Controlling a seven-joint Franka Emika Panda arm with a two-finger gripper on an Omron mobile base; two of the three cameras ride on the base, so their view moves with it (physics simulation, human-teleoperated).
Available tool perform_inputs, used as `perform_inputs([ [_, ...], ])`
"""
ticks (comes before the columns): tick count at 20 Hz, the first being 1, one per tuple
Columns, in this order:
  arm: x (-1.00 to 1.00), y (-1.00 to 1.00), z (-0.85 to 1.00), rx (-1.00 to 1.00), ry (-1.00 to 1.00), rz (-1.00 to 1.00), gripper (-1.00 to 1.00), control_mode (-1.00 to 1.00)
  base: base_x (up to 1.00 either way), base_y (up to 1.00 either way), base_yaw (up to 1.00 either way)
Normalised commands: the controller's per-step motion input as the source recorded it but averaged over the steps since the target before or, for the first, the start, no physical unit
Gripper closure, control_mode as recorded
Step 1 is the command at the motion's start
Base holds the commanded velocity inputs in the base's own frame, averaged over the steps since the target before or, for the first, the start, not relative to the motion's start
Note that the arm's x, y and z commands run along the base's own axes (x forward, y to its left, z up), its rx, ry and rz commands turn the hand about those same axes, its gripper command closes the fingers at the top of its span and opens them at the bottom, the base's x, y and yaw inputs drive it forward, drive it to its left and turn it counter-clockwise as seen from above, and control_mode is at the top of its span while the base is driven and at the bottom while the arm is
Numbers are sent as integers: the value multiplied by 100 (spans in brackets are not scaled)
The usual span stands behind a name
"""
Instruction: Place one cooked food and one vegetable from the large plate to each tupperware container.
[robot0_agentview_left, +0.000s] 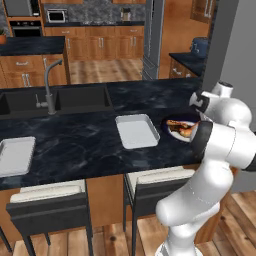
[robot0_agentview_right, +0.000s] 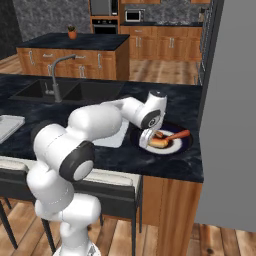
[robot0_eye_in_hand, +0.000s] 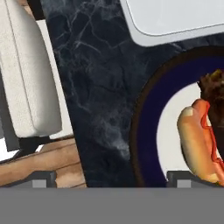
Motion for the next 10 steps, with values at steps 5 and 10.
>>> perform_inputs([
  [5, 28, -3, -24, 12, -10, 20, -100, -100, 0, 0, 0],
  [10, 45, 0, -3, 10, 6, 15, -100, -100, 0, 0, 0],
])
